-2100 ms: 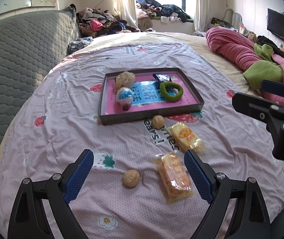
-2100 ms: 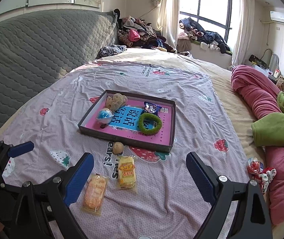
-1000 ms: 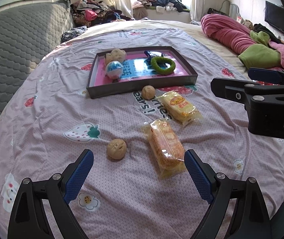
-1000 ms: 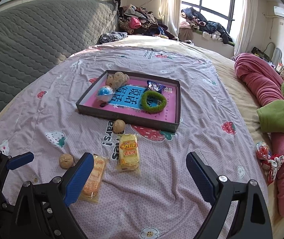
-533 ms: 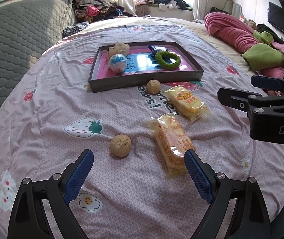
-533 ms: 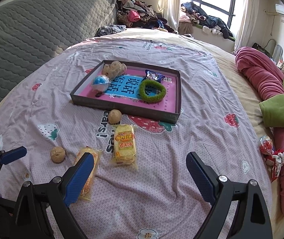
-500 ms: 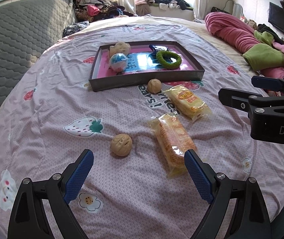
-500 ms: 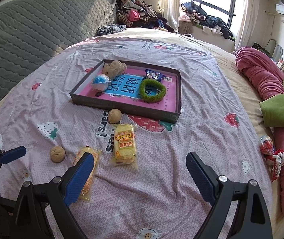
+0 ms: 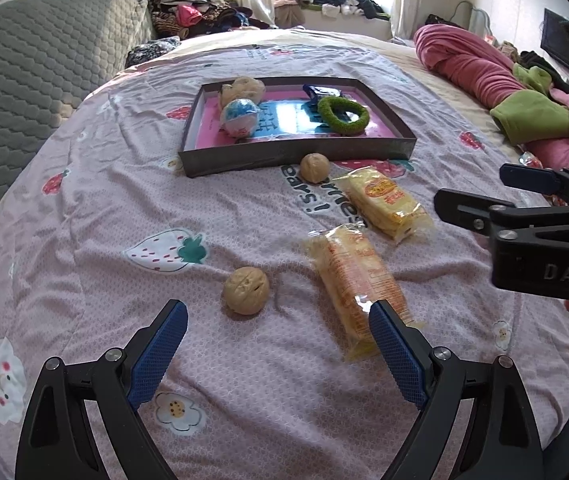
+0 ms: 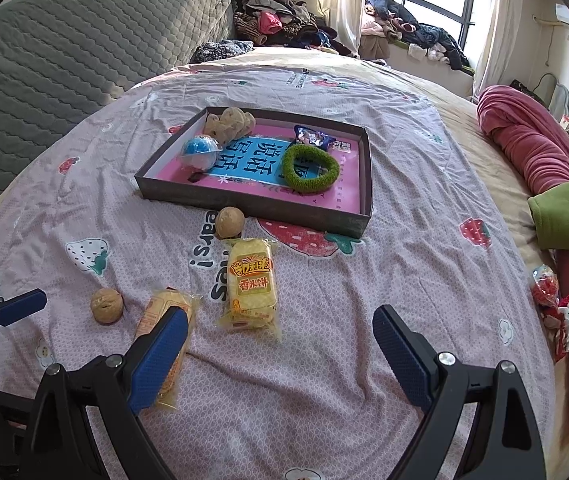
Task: Organize objects
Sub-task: 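Withdraw both tools from the tray toward the round bun and yellow cake pack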
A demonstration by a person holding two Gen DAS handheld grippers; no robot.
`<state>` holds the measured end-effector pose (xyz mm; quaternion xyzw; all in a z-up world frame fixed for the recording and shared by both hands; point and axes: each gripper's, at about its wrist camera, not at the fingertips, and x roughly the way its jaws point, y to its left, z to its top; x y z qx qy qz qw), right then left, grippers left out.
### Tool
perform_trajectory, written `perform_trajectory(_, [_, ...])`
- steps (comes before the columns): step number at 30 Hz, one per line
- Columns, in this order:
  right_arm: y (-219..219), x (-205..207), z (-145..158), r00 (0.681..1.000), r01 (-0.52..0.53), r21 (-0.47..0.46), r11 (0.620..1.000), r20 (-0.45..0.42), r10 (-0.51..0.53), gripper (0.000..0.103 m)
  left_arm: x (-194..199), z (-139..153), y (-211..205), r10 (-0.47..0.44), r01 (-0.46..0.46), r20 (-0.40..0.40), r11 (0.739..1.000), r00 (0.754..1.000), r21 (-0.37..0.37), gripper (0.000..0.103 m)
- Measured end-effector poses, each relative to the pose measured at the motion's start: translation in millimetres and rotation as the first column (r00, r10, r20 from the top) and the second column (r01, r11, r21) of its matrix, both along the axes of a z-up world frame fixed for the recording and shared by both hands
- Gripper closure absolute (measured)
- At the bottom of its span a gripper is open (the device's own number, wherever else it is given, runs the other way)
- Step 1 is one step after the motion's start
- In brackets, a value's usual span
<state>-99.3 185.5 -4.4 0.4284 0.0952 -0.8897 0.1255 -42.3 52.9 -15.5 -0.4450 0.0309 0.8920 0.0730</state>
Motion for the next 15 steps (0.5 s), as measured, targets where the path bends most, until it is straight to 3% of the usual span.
perform_trajectory(15, [1.0, -14.5, -12.0, 1.000, 0.004, -0.007, 1.000, 0.020, -0.003, 0.009, -10.6, -10.1, 1.6, 0.003, -0.003, 0.010, 1.000, 1.000, 0.009, 0.010])
